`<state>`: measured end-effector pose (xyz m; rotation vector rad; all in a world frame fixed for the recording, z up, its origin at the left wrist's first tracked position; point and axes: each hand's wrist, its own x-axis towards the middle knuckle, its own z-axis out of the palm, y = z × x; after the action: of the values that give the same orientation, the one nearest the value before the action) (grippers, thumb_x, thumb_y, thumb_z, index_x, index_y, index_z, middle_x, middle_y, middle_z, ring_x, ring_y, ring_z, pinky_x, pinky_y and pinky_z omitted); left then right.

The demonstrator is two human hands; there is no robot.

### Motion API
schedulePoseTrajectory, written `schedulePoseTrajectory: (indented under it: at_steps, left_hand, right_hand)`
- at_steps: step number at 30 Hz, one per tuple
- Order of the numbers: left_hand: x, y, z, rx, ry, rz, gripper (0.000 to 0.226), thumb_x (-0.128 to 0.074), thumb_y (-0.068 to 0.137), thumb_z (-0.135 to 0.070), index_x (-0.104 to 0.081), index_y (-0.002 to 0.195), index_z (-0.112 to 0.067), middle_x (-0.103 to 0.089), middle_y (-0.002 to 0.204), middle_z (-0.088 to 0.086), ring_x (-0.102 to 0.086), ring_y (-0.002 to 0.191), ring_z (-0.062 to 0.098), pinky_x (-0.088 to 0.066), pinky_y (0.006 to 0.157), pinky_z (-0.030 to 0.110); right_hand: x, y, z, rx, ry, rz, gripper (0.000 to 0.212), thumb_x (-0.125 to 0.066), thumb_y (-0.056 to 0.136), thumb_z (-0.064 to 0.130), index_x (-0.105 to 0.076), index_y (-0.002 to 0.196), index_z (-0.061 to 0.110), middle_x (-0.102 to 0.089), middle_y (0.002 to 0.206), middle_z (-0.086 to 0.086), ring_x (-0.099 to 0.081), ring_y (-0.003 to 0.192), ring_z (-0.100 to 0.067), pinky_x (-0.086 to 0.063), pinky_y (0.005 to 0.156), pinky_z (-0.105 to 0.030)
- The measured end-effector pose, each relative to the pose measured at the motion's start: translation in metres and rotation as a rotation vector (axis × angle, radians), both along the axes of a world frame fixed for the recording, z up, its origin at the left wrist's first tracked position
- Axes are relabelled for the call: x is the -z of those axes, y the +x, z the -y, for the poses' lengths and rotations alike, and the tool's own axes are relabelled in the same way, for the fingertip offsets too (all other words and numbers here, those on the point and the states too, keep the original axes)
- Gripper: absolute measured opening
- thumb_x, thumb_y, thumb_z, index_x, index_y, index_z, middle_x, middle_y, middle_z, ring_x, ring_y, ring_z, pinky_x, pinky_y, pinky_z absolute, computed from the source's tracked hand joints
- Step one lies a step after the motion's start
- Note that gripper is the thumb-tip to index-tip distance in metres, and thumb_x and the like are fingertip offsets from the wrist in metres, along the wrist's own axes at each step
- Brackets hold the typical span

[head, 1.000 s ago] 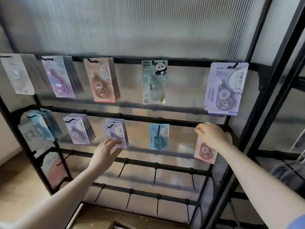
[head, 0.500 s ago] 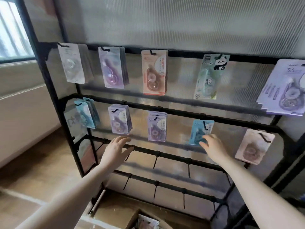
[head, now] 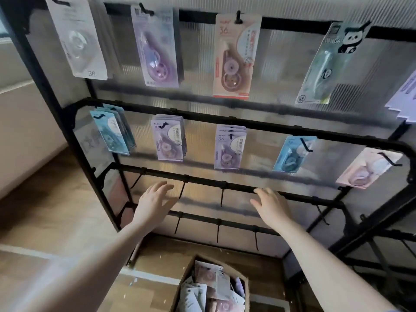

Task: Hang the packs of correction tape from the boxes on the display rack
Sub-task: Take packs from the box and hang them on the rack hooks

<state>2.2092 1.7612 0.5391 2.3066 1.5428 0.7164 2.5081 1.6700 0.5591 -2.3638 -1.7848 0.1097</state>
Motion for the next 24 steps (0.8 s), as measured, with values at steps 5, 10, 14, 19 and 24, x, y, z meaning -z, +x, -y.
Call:
schedulePoseTrajectory:
  at_steps: [5, 10, 14, 19, 24]
  left_hand:
    - [0.04, 0.014, 0.0, 0.011, -0.087, -0.054, 0.041, -0.061, 0.088, -0.031, -0.055, 0.126, -0.016, -0.048, 0.136, 0.005, -0.039, 0.129, 0.022, -0.031, 0.105, 0.034]
    - [0.113, 0.023, 0.003, 0.011, -0.226, -0.12, 0.047, -0.057, 0.086, -0.037, -0.057, 0.124, -0.01, -0.051, 0.133, 0.009, -0.044, 0.124, 0.028, -0.035, 0.101, 0.037]
    - [0.191, 0.031, 0.014, 0.051, -0.364, -0.201, 0.047, -0.063, 0.086, -0.029, -0.054, 0.127, -0.007, -0.049, 0.135, 0.011, -0.039, 0.129, 0.031, -0.033, 0.103, 0.039]
    - [0.291, 0.035, 0.033, 0.086, -0.477, -0.27, 0.049, -0.061, 0.088, -0.03, -0.048, 0.132, -0.012, -0.045, 0.139, 0.007, -0.043, 0.125, 0.027, -0.037, 0.1, 0.038]
    - [0.403, 0.038, 0.058, 0.118, -0.655, -0.334, 0.057, -0.062, 0.087, -0.027, -0.04, 0.138, -0.014, -0.035, 0.147, 0.004, -0.034, 0.133, 0.024, -0.031, 0.106, 0.037]
  right_hand:
    - [0.05, 0.003, -0.003, 0.005, -0.057, -0.057, 0.041, -0.042, 0.097, 0.036, -0.044, 0.135, 0.019, -0.047, 0.136, -0.004, -0.048, 0.12, -0.024, -0.045, 0.095, -0.035]
    - [0.128, 0.009, 0.004, 0.007, -0.223, -0.114, 0.044, -0.039, 0.098, 0.036, -0.039, 0.138, 0.018, -0.043, 0.139, -0.005, -0.045, 0.122, -0.026, -0.042, 0.095, -0.037]
    - [0.201, 0.016, 0.017, 0.012, -0.333, -0.111, 0.042, -0.04, 0.098, 0.035, -0.04, 0.137, 0.019, -0.045, 0.135, -0.006, -0.046, 0.119, -0.027, -0.04, 0.094, -0.037]
    - [0.306, 0.019, 0.038, 0.008, -0.428, -0.128, 0.036, -0.042, 0.097, 0.03, -0.046, 0.13, 0.015, -0.05, 0.127, -0.01, -0.048, 0.114, -0.029, -0.038, 0.091, -0.037]
    - [0.42, 0.012, 0.061, -0.007, -0.554, -0.167, 0.042, -0.043, 0.096, 0.029, -0.041, 0.136, 0.015, -0.044, 0.137, -0.012, -0.045, 0.122, -0.03, -0.038, 0.097, -0.038]
